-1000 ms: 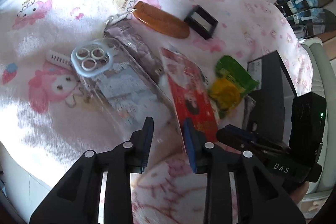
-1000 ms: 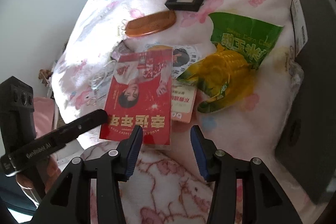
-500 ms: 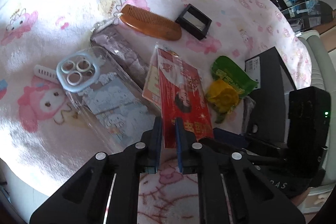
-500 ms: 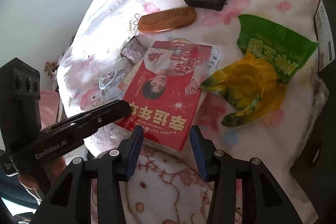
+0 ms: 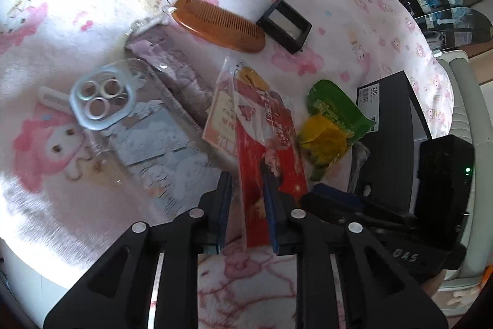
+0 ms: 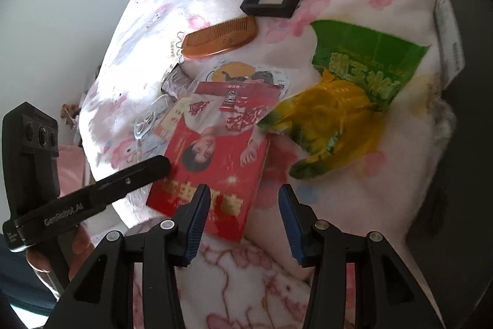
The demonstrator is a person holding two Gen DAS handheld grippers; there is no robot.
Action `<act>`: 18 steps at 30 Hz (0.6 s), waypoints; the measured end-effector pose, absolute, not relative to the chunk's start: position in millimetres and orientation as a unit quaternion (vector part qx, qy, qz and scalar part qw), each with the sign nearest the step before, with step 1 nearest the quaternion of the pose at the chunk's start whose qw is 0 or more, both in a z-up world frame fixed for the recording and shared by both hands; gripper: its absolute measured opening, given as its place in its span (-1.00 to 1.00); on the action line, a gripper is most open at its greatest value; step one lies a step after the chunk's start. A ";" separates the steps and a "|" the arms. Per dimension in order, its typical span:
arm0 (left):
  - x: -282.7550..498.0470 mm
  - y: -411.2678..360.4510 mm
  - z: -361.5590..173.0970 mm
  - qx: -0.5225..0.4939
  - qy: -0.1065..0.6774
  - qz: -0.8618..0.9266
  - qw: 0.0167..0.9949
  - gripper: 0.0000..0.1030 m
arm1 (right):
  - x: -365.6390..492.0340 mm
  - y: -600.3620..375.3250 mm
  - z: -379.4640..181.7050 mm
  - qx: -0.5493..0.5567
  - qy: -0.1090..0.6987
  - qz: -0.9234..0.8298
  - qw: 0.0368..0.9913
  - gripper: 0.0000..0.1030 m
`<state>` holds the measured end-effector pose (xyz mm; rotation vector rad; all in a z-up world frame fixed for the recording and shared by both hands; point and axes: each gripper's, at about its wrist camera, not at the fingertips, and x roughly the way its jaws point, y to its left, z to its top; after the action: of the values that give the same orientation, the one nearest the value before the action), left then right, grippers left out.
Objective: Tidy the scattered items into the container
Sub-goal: 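Lift the red booklet and carry it over the black box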
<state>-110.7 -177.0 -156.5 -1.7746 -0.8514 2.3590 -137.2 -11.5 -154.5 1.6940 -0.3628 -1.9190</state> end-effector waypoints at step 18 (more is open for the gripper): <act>-78.0 -121.8 -54.9 -0.495 -0.231 0.834 0.074 -0.74 | -99.1 22.2 -70.0 0.558 -0.153 -0.750 0.320 -0.26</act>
<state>-78.0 -121.8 -54.9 -1.4852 -0.6945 2.5048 -99.1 22.2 -70.0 1.4661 -0.4012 -1.9719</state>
